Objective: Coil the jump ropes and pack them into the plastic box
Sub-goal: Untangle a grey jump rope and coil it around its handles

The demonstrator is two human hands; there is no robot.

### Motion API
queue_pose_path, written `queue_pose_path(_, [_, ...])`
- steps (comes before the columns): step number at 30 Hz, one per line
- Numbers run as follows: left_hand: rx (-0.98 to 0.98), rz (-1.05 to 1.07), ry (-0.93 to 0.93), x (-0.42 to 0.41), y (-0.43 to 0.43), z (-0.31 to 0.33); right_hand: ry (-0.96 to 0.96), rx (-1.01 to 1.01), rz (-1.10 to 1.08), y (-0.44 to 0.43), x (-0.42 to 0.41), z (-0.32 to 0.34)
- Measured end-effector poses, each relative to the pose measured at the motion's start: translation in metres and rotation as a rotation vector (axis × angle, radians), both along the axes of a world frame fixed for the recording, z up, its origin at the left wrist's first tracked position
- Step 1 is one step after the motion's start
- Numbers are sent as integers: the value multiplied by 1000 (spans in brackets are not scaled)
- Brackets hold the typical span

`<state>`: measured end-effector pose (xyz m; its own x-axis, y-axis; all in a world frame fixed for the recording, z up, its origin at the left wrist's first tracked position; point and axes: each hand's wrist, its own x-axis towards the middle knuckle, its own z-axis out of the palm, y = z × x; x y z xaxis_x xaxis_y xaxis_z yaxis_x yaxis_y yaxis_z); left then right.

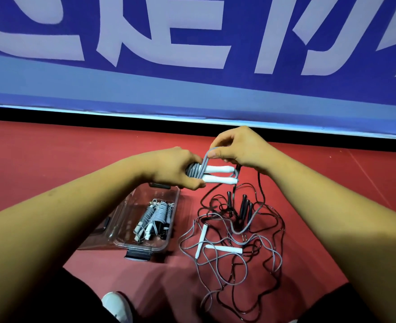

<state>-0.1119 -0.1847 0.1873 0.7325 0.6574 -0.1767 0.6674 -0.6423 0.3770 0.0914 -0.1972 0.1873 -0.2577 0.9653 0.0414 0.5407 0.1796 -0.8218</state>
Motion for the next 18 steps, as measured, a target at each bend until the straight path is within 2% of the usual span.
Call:
queue_pose_path(3, [-252, 43, -170, -3, -2, 2, 52, -99, 26, 3, 7, -11])
queue_pose_path(6, [-461, 119, -382, -9, 0, 1, 94, -88, 44, 1, 5, -21])
queue_pose_path(10, [-513, 208, -632, -16, 6, 1, 277, -194, -11, -1, -12, -29])
queue_pose_path(12, [-506, 213, -709, -17, 9, 2, 350, -284, 43, 0, -19, -37])
queue_pose_path(18, [-413, 421, -740, -19, 19, -6, 307, -441, 75, 2, -25, -44])
